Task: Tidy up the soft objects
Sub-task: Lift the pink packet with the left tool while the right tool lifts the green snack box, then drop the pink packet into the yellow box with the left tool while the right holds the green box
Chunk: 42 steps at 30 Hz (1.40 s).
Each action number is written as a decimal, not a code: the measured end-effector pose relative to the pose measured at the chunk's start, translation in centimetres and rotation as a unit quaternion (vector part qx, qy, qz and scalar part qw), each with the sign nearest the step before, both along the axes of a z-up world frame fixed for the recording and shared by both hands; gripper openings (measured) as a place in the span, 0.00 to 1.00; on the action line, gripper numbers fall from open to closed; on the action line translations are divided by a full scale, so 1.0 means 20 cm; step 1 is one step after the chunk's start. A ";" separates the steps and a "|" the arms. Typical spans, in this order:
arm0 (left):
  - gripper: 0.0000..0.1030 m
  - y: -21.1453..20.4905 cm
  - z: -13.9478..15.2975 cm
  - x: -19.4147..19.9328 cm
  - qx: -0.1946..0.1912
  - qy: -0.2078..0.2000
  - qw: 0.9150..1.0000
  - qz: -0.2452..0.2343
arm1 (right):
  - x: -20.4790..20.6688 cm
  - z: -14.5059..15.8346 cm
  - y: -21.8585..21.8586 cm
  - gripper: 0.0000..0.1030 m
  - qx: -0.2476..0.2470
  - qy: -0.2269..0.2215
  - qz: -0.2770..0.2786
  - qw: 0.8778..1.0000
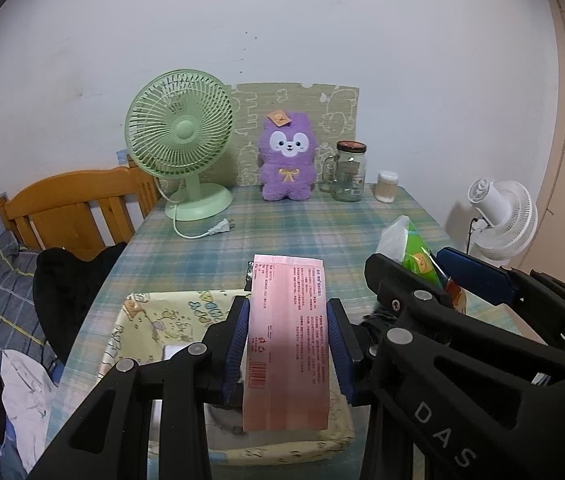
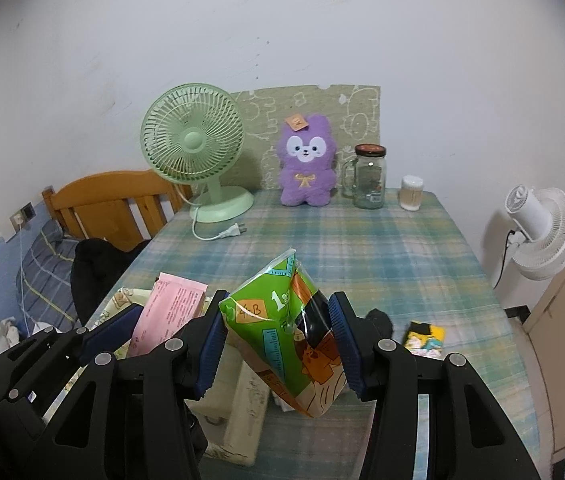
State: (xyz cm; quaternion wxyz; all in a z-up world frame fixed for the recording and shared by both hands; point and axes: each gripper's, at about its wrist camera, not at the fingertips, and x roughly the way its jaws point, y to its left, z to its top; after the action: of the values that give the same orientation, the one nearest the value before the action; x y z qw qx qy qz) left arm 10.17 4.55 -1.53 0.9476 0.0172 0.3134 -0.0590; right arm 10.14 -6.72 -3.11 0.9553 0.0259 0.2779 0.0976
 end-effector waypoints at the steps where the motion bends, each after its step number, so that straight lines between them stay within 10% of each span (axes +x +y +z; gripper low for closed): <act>1: 0.38 0.01 0.00 0.01 0.000 0.000 1.000 0.001 | 0.00 0.00 0.01 0.52 0.000 0.001 0.001 1.000; 23: 0.40 0.31 -0.19 0.10 0.006 0.056 0.997 0.048 | 0.15 -0.18 0.34 0.52 -0.015 0.046 0.063 0.997; 30: 0.65 0.37 -0.23 0.11 0.005 0.063 0.996 0.064 | 0.19 -0.22 0.41 0.52 -0.010 0.057 0.084 0.995; 42: 0.78 0.44 -0.25 0.16 0.004 0.075 0.995 0.071 | 0.26 -0.26 0.49 0.56 0.010 0.066 0.123 0.990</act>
State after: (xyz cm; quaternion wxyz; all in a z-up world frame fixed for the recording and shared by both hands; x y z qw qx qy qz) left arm 13.29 13.43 -6.55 0.9230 -0.0059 0.3846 0.0083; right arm 15.39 3.14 -8.40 0.9152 0.0072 0.3407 0.2150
